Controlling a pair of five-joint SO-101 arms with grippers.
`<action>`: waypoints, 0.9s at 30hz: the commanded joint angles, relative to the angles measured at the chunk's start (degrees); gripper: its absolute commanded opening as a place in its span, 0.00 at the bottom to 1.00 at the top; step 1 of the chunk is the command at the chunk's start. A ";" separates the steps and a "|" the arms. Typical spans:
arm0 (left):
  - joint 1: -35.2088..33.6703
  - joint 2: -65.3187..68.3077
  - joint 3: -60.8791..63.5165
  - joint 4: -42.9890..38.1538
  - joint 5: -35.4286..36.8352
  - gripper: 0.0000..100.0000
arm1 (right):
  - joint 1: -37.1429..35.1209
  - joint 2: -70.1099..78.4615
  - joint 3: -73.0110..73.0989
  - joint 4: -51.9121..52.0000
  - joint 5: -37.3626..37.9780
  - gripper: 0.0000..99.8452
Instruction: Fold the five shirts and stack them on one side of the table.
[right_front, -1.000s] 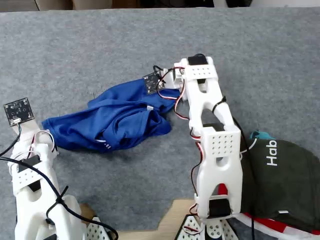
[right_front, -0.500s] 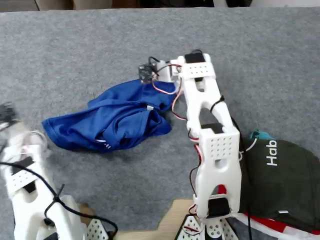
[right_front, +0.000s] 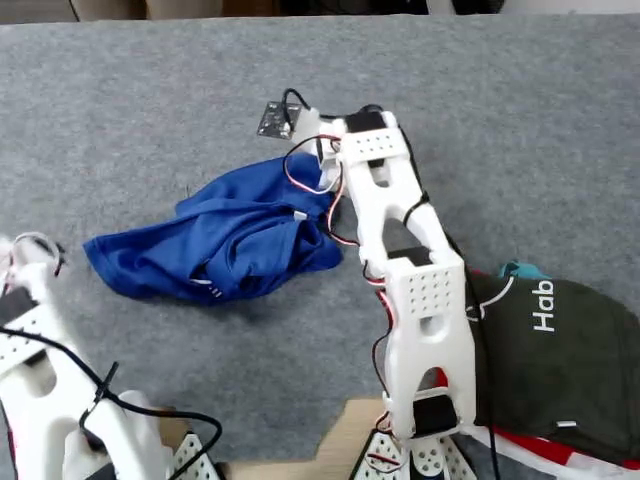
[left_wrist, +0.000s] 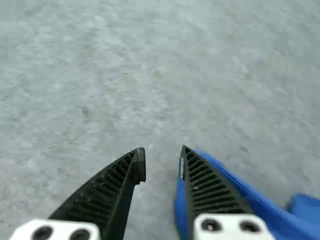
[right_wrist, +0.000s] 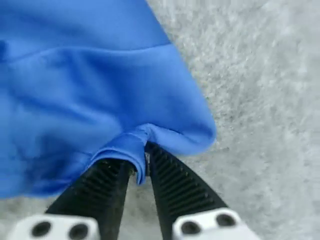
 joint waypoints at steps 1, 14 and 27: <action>3.69 4.09 -9.85 7.12 3.69 0.13 | -0.40 -0.13 -2.68 -1.58 -2.73 0.01; 8.26 50.24 -54.24 35.69 6.59 0.13 | 0.40 1.54 -1.80 -2.73 -2.64 0.01; 8.53 64.66 -76.48 41.67 -20.57 0.13 | 0.31 1.54 -1.89 -2.90 -2.55 0.01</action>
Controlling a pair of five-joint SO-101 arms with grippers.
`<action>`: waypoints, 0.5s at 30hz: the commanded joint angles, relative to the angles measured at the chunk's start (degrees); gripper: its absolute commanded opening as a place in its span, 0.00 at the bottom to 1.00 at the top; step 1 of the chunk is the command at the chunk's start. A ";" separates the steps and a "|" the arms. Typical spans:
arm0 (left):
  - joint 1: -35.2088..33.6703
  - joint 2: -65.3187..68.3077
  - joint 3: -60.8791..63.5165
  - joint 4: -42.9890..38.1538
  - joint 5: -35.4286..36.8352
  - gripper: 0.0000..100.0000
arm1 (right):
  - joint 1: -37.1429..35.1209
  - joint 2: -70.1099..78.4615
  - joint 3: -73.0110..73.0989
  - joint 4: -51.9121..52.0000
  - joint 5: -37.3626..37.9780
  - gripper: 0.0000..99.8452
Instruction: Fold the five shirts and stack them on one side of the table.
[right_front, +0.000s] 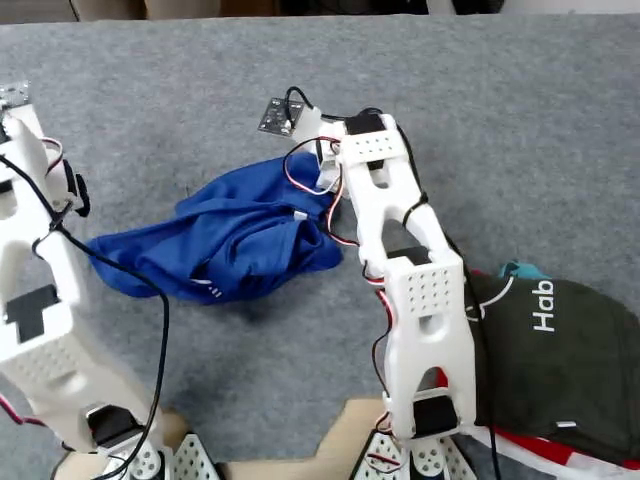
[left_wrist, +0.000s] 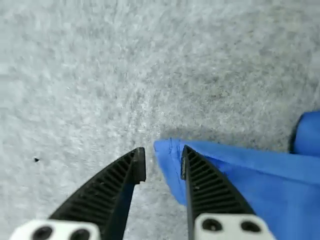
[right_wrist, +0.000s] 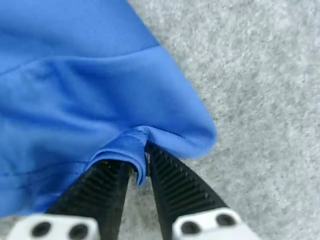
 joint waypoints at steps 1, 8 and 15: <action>0.35 3.03 -4.66 1.23 6.95 0.13 | 0.31 0.22 -1.80 -1.58 -0.44 0.01; 0.53 11.91 -9.58 9.93 31.74 0.13 | 0.31 0.22 -1.63 -1.93 -0.44 0.01; 2.02 12.62 -11.78 10.46 42.46 0.13 | 0.31 0.22 -1.63 -1.93 -0.44 0.01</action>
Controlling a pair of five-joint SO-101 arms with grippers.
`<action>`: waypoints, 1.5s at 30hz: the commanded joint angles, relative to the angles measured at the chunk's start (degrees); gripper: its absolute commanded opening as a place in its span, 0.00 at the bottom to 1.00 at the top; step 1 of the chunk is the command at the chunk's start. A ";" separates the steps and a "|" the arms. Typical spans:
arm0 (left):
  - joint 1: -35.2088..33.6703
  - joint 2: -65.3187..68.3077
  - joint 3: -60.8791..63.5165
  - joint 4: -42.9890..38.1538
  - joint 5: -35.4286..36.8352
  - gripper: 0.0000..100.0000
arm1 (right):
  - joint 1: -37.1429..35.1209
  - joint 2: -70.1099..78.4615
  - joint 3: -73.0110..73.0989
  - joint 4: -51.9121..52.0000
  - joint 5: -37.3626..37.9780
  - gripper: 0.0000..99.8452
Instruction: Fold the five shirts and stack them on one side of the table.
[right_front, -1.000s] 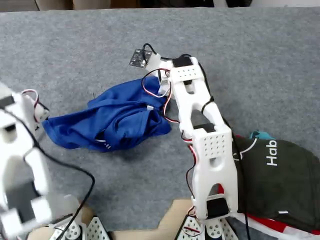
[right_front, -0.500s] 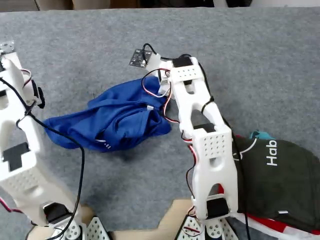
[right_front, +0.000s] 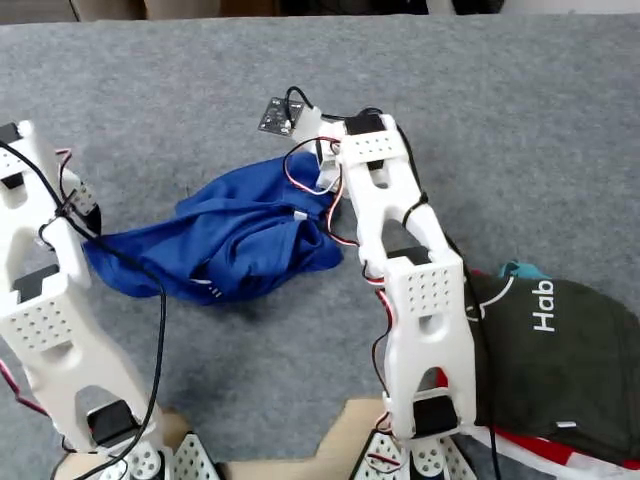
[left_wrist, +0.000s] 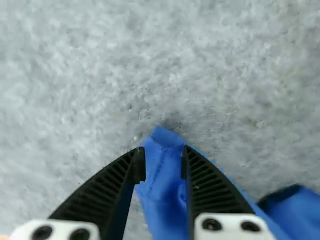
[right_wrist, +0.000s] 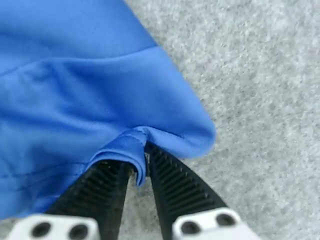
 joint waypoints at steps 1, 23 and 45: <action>1.76 -0.66 -2.46 1.32 4.84 0.13 | 0.31 0.22 -1.63 -1.41 -0.44 0.01; 1.05 0.13 -0.88 -0.09 16.53 0.13 | 0.31 0.22 -1.63 -1.41 -0.44 0.01; -1.14 8.66 -5.98 -2.55 16.35 0.02 | 0.31 0.22 -1.54 -1.41 -0.44 0.01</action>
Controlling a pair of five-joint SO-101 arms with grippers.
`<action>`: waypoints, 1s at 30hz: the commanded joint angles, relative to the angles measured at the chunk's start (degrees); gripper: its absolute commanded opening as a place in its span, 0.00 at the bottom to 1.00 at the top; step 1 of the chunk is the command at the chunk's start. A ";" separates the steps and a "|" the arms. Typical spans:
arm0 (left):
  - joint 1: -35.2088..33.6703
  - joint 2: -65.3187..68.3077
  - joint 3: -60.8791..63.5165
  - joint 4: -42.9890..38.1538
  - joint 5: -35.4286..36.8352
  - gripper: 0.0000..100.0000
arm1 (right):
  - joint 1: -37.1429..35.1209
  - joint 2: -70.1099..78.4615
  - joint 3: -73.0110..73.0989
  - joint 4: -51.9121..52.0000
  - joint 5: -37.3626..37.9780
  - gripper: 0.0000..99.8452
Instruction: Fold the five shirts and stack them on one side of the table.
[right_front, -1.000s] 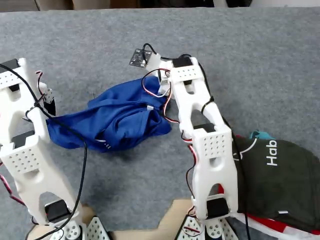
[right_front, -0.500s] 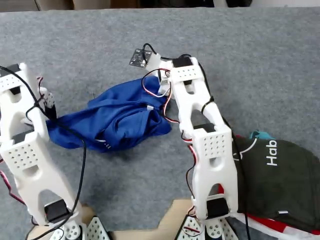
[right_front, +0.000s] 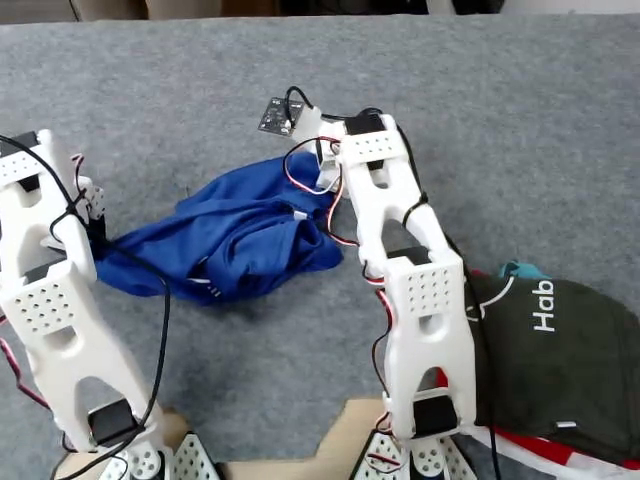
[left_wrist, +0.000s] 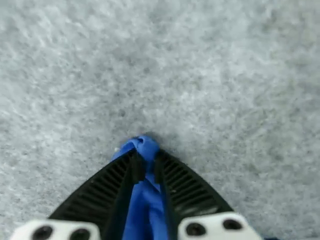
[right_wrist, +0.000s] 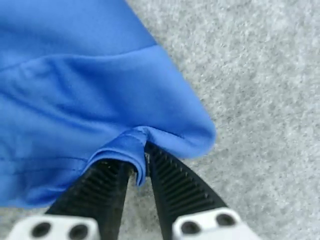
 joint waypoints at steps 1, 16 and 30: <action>-1.23 -0.40 -3.25 -0.53 0.26 0.02 | 0.31 0.22 -1.54 -1.41 -0.44 0.01; 6.77 -0.48 -50.02 11.08 -14.51 0.02 | 3.30 -16.48 -6.37 5.80 -3.25 0.00; 9.76 -24.31 -54.77 11.08 -29.98 0.02 | 6.46 -61.67 -17.80 11.60 -7.21 0.00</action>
